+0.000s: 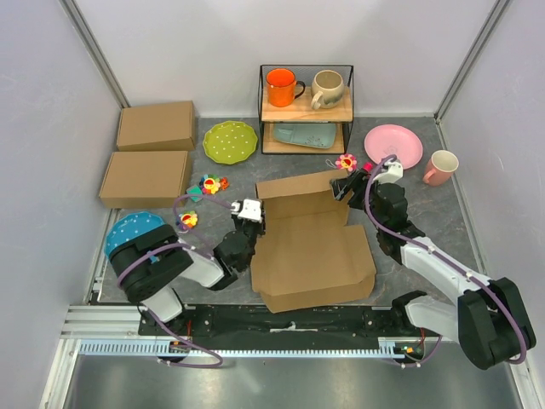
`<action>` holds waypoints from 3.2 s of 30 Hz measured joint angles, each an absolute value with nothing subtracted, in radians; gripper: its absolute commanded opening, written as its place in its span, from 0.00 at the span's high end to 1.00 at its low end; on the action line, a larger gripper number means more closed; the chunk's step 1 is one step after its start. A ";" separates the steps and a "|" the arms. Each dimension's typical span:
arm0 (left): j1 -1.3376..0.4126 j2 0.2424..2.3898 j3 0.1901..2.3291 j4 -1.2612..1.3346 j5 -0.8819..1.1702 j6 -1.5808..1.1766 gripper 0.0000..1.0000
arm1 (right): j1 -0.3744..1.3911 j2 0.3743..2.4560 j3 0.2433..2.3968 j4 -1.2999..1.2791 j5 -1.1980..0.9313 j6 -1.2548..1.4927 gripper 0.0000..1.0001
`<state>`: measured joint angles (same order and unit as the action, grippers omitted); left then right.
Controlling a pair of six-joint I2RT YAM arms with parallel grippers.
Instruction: Fold the paper box
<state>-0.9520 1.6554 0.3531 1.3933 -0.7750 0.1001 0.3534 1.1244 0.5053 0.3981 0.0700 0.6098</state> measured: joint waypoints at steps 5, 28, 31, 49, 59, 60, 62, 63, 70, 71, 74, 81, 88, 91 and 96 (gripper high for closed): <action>-0.957 1.477 0.297 1.253 -0.729 0.038 0.23 | 0.353 1.109 0.495 0.401 0.074 0.609 0.14; -1.008 0.789 0.284 0.558 -0.286 -0.172 0.27 | 0.353 1.090 0.488 0.383 0.102 0.606 0.17; -1.001 0.752 0.289 0.584 -0.337 -0.247 0.23 | 0.353 1.074 0.478 0.379 0.102 0.606 0.18; -0.570 1.151 0.635 0.278 0.024 -0.704 0.20 | 0.353 1.032 0.458 0.359 0.090 0.597 0.19; -0.564 1.223 0.604 0.337 0.111 -0.753 0.60 | 0.353 1.021 0.458 0.332 0.088 0.588 0.20; -0.562 1.235 0.604 0.356 0.110 -0.759 0.63 | 0.353 1.019 0.458 0.327 0.088 0.587 0.20; -0.560 1.254 0.605 0.398 0.106 -0.763 0.69 | 0.353 1.010 0.458 0.315 0.089 0.583 0.19; -0.558 1.263 0.605 0.414 0.106 -0.765 0.70 | 0.353 1.005 0.458 0.308 0.089 0.579 0.17; -0.555 1.301 0.615 0.455 0.105 -0.757 0.69 | 0.351 0.966 0.480 0.220 0.110 0.570 0.09; -0.555 1.305 0.622 0.448 0.105 -0.751 0.69 | 0.351 0.965 0.492 0.199 0.115 0.569 0.09; -0.555 1.324 0.656 0.416 0.106 -0.730 0.69 | 0.351 0.972 0.524 0.151 0.133 0.567 0.09; -0.539 1.379 0.750 0.332 0.115 -0.697 0.67 | 0.335 1.048 0.589 0.134 0.154 0.567 0.12; -0.522 1.414 0.788 0.313 0.136 -0.693 0.67 | 0.304 1.082 0.568 0.212 0.117 0.580 0.22; -0.522 1.415 0.788 0.313 0.136 -0.693 0.67 | 0.300 1.078 0.524 0.282 0.099 0.597 0.23; -0.522 1.420 0.789 0.312 0.134 -0.686 0.66 | 0.296 1.050 0.454 0.366 0.085 0.625 0.15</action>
